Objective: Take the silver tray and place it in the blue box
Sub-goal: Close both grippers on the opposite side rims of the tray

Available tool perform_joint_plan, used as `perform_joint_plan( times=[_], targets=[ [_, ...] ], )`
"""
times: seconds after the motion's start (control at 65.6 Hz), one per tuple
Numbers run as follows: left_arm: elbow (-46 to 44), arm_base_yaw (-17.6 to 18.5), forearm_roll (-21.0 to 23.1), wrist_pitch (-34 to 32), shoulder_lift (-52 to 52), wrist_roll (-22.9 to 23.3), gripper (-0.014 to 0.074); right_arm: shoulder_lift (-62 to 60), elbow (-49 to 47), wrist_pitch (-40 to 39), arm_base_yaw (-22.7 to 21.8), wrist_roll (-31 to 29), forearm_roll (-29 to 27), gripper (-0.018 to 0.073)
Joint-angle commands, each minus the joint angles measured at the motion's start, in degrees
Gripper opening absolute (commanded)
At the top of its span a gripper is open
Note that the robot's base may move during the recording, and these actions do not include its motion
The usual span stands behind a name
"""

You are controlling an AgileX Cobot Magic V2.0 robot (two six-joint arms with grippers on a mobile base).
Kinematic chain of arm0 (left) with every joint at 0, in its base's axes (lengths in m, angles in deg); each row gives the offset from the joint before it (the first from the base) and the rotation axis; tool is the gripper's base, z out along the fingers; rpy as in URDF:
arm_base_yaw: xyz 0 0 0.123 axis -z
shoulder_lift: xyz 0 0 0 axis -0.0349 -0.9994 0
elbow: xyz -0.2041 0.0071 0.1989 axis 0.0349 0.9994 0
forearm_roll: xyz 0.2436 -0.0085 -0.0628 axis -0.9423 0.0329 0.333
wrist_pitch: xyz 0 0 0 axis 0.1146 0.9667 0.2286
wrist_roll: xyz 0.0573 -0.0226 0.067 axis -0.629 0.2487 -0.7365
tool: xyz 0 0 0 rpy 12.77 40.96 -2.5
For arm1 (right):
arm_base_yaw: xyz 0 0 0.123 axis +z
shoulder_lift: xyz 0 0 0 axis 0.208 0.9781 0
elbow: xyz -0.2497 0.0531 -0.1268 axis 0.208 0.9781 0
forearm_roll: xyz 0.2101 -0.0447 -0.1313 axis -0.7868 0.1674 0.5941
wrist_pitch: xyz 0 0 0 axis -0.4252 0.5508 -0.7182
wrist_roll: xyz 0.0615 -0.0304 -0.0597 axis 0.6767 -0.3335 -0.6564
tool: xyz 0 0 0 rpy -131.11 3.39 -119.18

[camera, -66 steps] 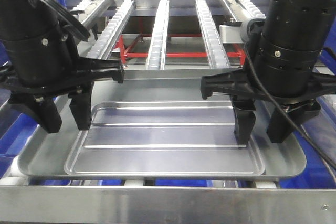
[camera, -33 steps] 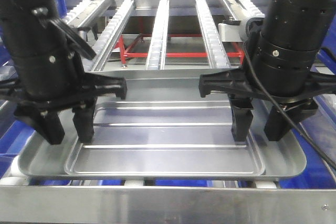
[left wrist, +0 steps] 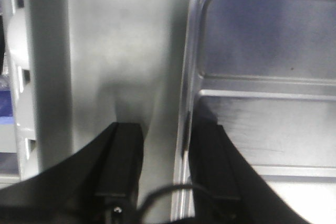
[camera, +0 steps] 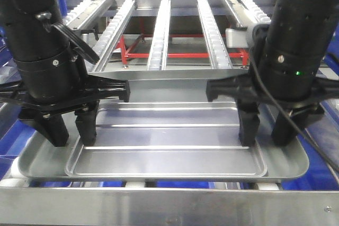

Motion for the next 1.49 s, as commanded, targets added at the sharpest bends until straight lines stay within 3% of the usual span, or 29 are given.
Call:
perform_joint_plan(
  times=[0.0, 0.716, 1.158, 1.249, 1.478],
  targets=[
    [-1.57, -0.02, -0.33, -1.21, 2.3, 0.0, 0.0155, -1.89, -1.4, -1.08, -0.19, 0.0, 0.51, 0.0399],
    [-1.57, -0.02, -0.11, -1.21, 2.3, 0.0, 0.0152, -1.89, -1.4, -3.63, -0.24, 0.0, 0.51, 0.0394],
    [-1.57, -0.02, -0.11, -1.21, 2.3, 0.0, 0.0076, -1.89, -1.4, -2.9, -0.24, 0.0, 0.51, 0.0388],
    [-1.57, -0.02, -0.11, -1.21, 2.3, 0.0, 0.005, -1.89, -1.4, -2.9, -0.24, 0.0, 0.51, 0.0323],
    [-1.57, -0.02, 0.0, -1.21, 2.3, 0.0, -0.0083, -1.89, -1.4, -2.9, -0.24, 0.0, 0.51, 0.0054]
  ],
)
